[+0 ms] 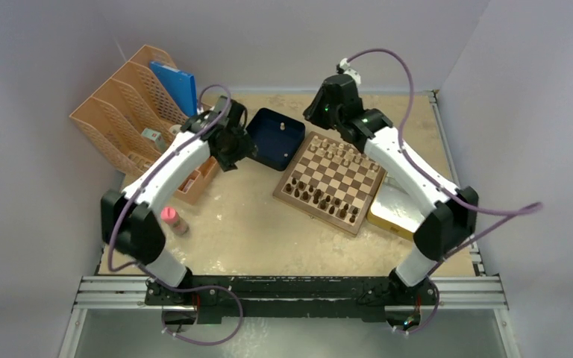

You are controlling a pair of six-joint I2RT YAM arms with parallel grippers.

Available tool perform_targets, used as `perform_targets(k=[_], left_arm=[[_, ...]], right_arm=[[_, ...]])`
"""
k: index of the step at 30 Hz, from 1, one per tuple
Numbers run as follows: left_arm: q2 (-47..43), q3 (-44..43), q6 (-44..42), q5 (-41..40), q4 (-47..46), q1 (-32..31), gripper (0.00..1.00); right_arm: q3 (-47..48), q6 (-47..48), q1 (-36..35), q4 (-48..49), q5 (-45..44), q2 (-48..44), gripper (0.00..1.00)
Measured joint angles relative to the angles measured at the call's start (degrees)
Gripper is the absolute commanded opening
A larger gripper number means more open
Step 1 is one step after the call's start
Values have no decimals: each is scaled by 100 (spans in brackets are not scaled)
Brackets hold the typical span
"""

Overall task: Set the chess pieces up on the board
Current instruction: Place the storage box at the center of the board, then pick up the chess piece from the storage box.

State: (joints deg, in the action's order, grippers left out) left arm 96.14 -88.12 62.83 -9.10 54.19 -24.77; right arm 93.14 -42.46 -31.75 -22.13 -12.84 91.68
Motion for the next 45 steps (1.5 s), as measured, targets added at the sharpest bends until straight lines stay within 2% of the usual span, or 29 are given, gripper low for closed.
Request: perform_targets(k=[9,16,23,34,45], left_arm=[[-2616,1873,-2024,1532,-439,0,68],[-4107,2365,-2608,2006,-330,0,70],[-4566,2341,-3036,1764,-125,0,70],[-5119,2319,-3410,1307,122,0,70],[-5206,2319,-3501,1172,140,0,70]], right_arm=[[929,-717,-140,39,-107,2004,30],[2225,-1051,-433,-70,-654,3558,33],[3213,-1237,-522,-170,-1169,4621,31],[3274,-1191,-461,192,-1744,5145,31],[3377,-1034,-420,680,-2033,5421,31]])
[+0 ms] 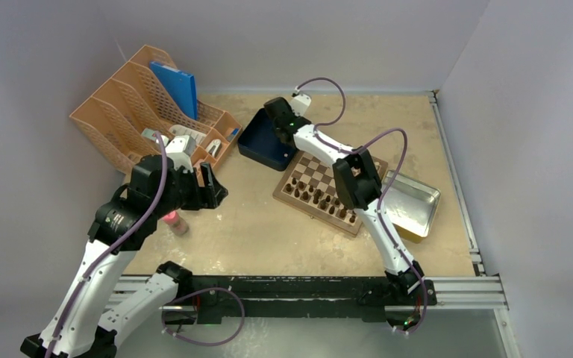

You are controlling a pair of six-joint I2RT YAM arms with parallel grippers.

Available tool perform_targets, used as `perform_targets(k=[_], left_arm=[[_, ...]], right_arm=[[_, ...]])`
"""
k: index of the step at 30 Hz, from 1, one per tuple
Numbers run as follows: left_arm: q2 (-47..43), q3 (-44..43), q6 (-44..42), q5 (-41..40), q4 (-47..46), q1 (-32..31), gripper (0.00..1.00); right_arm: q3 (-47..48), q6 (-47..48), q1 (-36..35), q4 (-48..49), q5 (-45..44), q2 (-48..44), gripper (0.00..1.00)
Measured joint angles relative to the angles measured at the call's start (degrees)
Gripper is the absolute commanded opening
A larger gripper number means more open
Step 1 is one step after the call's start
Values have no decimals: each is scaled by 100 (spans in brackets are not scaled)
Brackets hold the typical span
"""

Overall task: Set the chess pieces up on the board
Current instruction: Pick up the chess piece from the storage box.

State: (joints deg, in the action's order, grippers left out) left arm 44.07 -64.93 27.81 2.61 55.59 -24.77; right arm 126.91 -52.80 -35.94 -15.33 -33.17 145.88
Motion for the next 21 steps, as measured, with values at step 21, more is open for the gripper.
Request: perform_targets(k=[21], left_arm=[[142,-24,-92,-142,-9,0,70]], right_arm=[[90,352,227,404,-28,155,31]])
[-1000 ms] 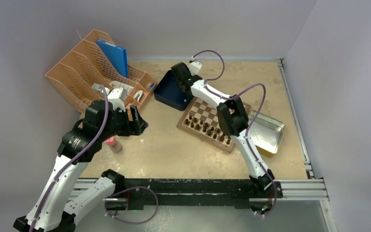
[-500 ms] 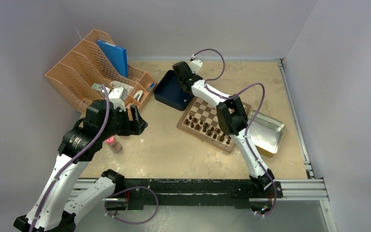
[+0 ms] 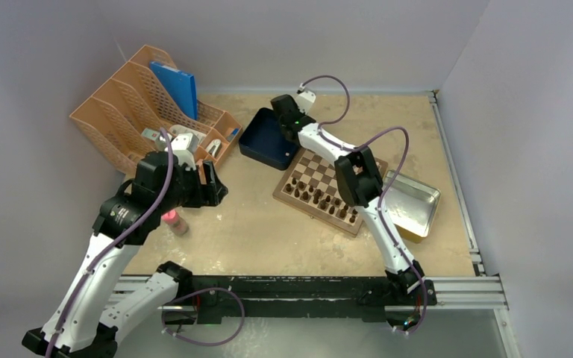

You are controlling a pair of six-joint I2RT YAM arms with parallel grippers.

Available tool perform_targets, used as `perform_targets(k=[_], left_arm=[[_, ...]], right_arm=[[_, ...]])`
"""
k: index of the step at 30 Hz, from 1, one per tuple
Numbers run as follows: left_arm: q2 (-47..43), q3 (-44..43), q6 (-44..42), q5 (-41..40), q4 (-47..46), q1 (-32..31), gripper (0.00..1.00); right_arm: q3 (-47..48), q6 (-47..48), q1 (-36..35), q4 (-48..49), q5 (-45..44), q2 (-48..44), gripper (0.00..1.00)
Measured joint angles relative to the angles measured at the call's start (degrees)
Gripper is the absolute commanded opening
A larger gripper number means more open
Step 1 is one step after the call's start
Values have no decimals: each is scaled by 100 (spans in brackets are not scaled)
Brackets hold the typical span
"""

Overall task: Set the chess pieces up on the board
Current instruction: Pick up the chess piece from the storage box.

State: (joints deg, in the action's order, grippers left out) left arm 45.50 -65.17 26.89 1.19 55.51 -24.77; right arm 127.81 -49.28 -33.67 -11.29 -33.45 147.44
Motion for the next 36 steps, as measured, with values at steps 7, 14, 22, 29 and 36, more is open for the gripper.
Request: perform_targets(k=[7,14,22,29,36], left_arm=[[28,2,-15,-11,-2,0,70],[-42,0,-17,-20,4,0,70],[-90,2,-15,-20,4,0,70],[-103,2,-15,-17,22,0,70],[-160,0,-15,-17,92,0,70]], right_arm=[[0,142,0,273,92,81,32],[0,201,-2,564,170,81,34],[0,205,-2,601,192,127,34],[-2,203,0,560,192,190,31],[-2,282,0,566,190,229,22]])
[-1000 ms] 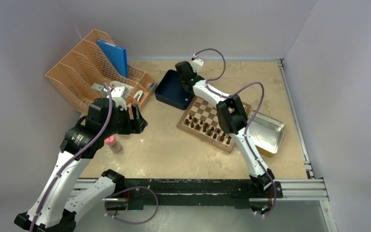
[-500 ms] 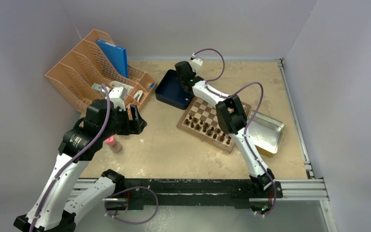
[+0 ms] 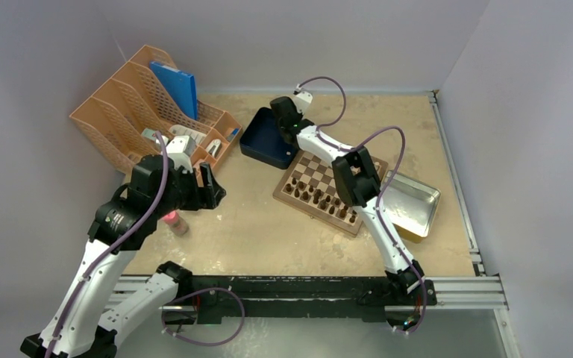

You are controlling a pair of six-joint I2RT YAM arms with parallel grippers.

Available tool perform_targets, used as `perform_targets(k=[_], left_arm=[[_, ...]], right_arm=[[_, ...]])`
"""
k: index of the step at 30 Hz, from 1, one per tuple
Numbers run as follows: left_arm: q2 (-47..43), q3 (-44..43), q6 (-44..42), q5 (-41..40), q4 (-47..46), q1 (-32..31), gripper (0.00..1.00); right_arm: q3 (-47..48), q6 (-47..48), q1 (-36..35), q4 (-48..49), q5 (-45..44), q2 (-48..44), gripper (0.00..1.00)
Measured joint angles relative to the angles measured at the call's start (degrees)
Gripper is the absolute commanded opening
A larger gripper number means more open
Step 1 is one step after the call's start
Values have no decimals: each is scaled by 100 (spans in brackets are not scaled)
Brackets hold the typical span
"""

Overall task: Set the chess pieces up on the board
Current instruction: Pick up the chess piece from the storage box, then place the chess piece on the chessboard.

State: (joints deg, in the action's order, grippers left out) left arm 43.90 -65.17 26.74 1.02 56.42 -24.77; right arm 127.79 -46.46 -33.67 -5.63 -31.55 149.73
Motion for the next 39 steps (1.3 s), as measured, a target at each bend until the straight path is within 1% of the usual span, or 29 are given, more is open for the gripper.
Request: perform_targets(k=[5,7,11,15,18,25,30,37,39], left_arm=[[0,0,0,-2,9,0,70],[9,2,0,0,7,0,70],[48,0,-2,-2,0,0,70],[125,0,2,-4,-4,0,71],[186,0,22,-2,-9,0,73],[466,0,131,205,-105,0,75],[605,0,308,258,-256,0,75],[702,0,433,260,-280,0,75],[726,0,435,291,-282,0,75]], right_arm=[[0,92,0,17,-28,0,11],[-9,142,0,39,-17,-4,9],[-177,326,0,79,146,-140,8],[-590,575,0,-9,345,-590,7],[-970,715,0,-94,444,-1180,7],[-1952,608,-4,-345,367,-2708,6],[-3088,428,-7,-608,188,-3757,7],[-4433,79,-2,-1373,-149,-5099,6],[-4588,2,2,-1502,-243,-5292,6]])
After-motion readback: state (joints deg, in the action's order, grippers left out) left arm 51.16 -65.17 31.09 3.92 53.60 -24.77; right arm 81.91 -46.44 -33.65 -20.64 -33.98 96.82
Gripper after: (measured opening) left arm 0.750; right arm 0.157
